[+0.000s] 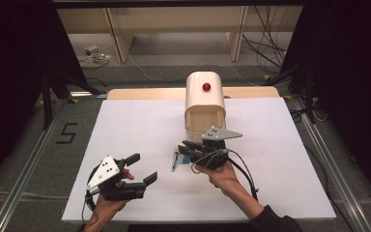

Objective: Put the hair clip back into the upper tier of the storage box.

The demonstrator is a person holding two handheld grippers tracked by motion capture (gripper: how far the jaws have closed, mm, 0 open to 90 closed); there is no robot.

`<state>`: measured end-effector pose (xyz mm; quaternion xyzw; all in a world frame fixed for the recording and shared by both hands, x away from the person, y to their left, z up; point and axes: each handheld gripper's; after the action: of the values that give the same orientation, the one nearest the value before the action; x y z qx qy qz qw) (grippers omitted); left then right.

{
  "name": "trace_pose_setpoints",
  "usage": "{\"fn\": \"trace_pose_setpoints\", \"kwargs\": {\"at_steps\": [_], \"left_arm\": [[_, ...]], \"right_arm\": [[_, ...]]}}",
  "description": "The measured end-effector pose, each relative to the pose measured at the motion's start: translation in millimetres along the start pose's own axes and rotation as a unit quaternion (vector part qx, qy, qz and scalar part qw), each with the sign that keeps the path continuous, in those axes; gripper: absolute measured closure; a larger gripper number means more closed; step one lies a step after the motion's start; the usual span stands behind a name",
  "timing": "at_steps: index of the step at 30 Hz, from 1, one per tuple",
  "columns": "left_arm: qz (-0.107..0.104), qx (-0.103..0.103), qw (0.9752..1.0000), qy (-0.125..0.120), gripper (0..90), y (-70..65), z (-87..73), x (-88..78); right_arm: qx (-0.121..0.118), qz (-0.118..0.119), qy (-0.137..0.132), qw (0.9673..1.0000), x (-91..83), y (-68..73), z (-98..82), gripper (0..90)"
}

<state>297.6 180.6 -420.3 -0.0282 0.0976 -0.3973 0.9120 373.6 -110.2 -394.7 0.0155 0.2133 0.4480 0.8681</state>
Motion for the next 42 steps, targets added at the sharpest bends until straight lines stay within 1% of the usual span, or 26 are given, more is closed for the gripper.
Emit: {"fn": "trace_pose_setpoints", "kwargs": {"at_steps": [5, 9, 18, 25, 28, 33, 42], "left_arm": [[0.0, 0.0, 1.0, 0.0, 13.1, -0.1, 0.0, 0.0], [0.0, 0.0, 1.0, 0.0, 13.1, 0.0, 0.0, -0.1], [0.0, 0.0, 1.0, 0.0, 13.1, 0.0, 0.0, -0.2], [0.0, 0.0, 1.0, 0.001, 13.1, -0.1, -0.1, 0.0], [0.0, 0.0, 1.0, 0.0, 13.1, -0.1, -0.1, 0.0], [0.0, 0.0, 1.0, 0.0, 13.1, 0.1, -0.1, -0.1], [0.0, 0.0, 1.0, 0.0, 13.1, 0.1, -0.1, -0.1]], "right_arm": [[0.001, 0.002, -0.004, 1.0, -4.7, -0.3, 5.1, 74.3], [0.002, 0.002, -0.013, 0.9999, -9.0, -1.2, 9.7, 74.3], [0.012, 0.002, -0.033, 0.9994, -21.6, -6.8, 21.2, 74.3], [0.027, -0.004, -0.047, 0.9985, -30.9, -11.7, 28.5, 74.3], [0.029, -0.005, -0.054, 0.9982, -33.1, -14.5, 30.4, 74.3], [0.041, -0.006, -0.062, 0.9972, -37.5, -18.9, 33.6, 74.3], [0.056, -0.015, -0.076, 0.9954, -43.3, -27.2, 36.8, 74.3]]}}
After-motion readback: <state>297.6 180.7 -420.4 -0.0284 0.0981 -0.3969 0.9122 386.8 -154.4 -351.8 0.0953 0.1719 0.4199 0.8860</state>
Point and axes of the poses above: each handheld gripper's, and its own axes: x roughly forward along the jaws, z roughly out of its top, y roughly to its left, and after that the axes turned 2 degrees about -y, right-handed
